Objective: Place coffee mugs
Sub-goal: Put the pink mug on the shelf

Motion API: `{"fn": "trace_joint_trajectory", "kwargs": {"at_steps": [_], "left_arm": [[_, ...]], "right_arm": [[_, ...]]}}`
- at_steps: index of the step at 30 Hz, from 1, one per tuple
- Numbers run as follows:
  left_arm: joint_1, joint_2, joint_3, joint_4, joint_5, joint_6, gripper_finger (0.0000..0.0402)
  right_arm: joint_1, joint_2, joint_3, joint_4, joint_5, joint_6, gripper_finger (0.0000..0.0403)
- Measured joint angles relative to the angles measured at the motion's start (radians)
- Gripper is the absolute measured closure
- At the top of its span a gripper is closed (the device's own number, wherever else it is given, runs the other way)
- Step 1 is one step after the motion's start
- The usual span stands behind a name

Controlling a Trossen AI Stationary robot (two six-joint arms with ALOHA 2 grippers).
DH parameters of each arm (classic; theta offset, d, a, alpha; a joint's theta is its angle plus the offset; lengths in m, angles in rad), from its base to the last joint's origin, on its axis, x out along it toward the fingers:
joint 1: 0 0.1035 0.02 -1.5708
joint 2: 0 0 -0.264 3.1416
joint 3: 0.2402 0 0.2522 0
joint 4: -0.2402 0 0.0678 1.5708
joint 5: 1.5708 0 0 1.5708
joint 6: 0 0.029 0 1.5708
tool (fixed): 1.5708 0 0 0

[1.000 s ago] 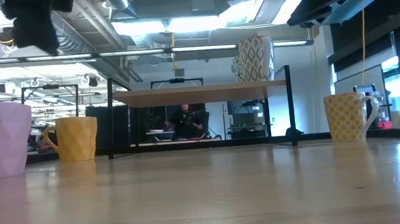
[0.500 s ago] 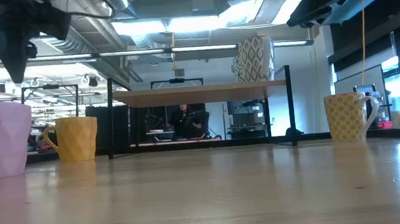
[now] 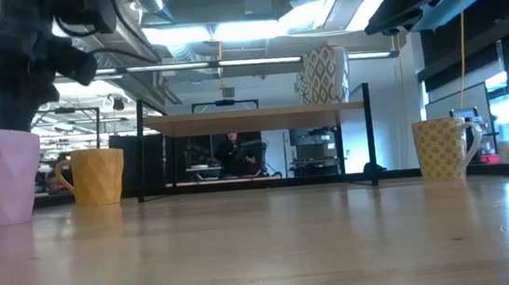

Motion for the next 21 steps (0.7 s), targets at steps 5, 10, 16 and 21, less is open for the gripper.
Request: {"fn": "trace_joint_trajectory", "kwargs": {"at_steps": [5,10,16,21], "left_arm": [[0.000,0.019,-0.053,0.069,-0.052,0.023,0.0247],[-0.001,0.034,-0.081,0.129,-0.043,0.095,0.0261],[0.000,0.035,-0.092,0.200,-0.041,0.206,0.0313],[0.000,0.035,-0.092,0.250,-0.028,0.212,0.0376]], "right_arm": [[0.000,0.000,0.000,0.000,0.020,0.000,0.0297],[0.000,0.000,0.000,0.000,0.019,0.000,0.0297],[0.000,0.009,0.000,-0.003,0.019,0.000,0.0297],[0.000,0.049,0.001,0.000,0.003,0.027,0.0297]]}}
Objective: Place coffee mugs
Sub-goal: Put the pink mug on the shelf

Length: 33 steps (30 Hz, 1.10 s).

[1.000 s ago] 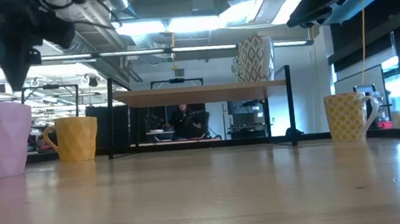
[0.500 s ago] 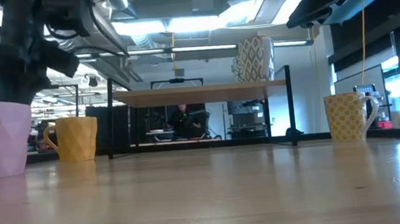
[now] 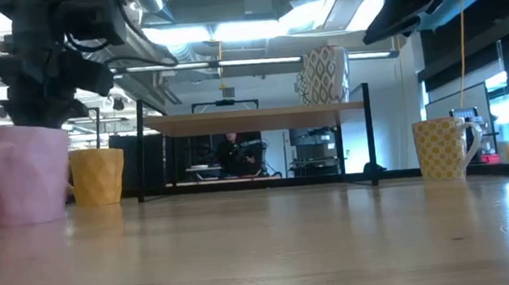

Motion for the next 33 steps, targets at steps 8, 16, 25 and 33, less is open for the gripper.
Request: {"fn": "trace_joint_trajectory", "kwargs": {"at_steps": [8,16,25,33], "left_arm": [[0.000,0.000,0.021,0.127,0.007,-0.128,0.0385],[0.000,0.070,0.075,0.311,-0.001,-0.149,0.0385],[-0.012,0.286,0.178,0.392,0.033,-0.142,0.0385],[-0.013,0.412,0.311,0.390,0.037,-0.122,0.0385]], "right_arm": [[0.001,0.075,-0.018,0.073,-0.092,-0.001,0.0297],[0.001,0.144,-0.161,0.427,-0.168,0.006,0.0297],[0.001,0.313,-0.172,0.489,-0.262,0.100,0.0292],[0.073,0.459,-0.171,0.712,-0.270,0.093,0.0219]]}}
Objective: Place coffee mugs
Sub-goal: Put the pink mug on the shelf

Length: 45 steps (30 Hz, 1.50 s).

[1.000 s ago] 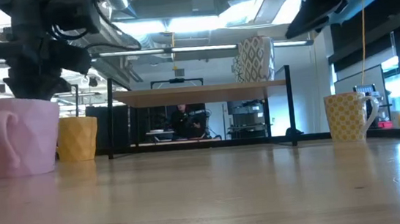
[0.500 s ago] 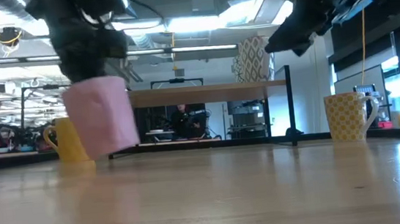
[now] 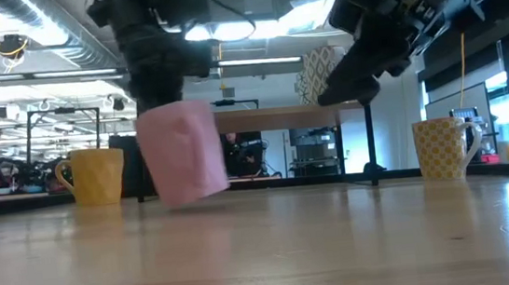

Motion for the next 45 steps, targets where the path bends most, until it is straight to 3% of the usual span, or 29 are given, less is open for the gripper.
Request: {"fn": "trace_joint_trajectory", "kwargs": {"at_steps": [6,15,20,32,37,45], "left_arm": [[0.000,0.046,0.033,0.011,0.001,0.000,0.0385],[0.003,0.069,0.039,0.076,-0.028,0.000,0.0383],[0.004,0.083,0.039,0.109,-0.031,0.000,0.0382],[0.013,0.085,0.039,0.138,-0.063,-0.008,0.0381],[0.020,0.085,0.039,0.139,-0.072,-0.048,0.0381],[0.026,0.086,0.038,0.142,-0.080,-0.088,0.0381]], "right_arm": [[0.070,0.139,0.000,0.194,0.062,-0.093,0.0189],[0.071,0.354,0.014,0.482,0.090,-0.152,0.0202],[0.080,0.424,0.067,0.493,0.055,-0.154,0.0211],[0.086,0.497,0.154,0.497,0.103,-0.152,0.0233],[0.095,0.496,0.157,0.495,0.190,-0.115,0.0242],[0.184,0.496,0.156,0.509,0.472,-0.126,0.0259]]}}
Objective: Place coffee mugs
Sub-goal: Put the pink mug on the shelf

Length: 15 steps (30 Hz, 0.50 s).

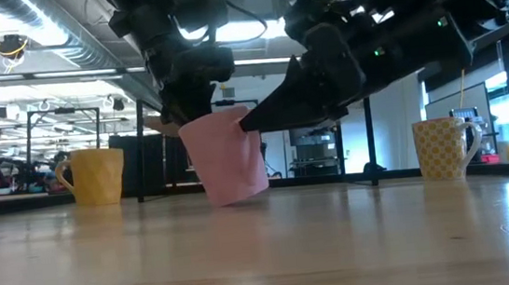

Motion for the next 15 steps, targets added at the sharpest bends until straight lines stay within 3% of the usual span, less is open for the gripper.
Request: {"fn": "trace_joint_trajectory", "kwargs": {"at_steps": [6,15], "left_arm": [[0.001,0.000,-0.001,0.013,0.000,0.001,0.0381],[-0.005,0.002,-0.002,0.050,0.028,0.038,0.0381]], "right_arm": [[-0.003,0.000,0.000,-0.004,0.008,0.006,0.0265],[-0.024,0.038,0.003,0.019,-0.148,0.002,0.0266]]}}
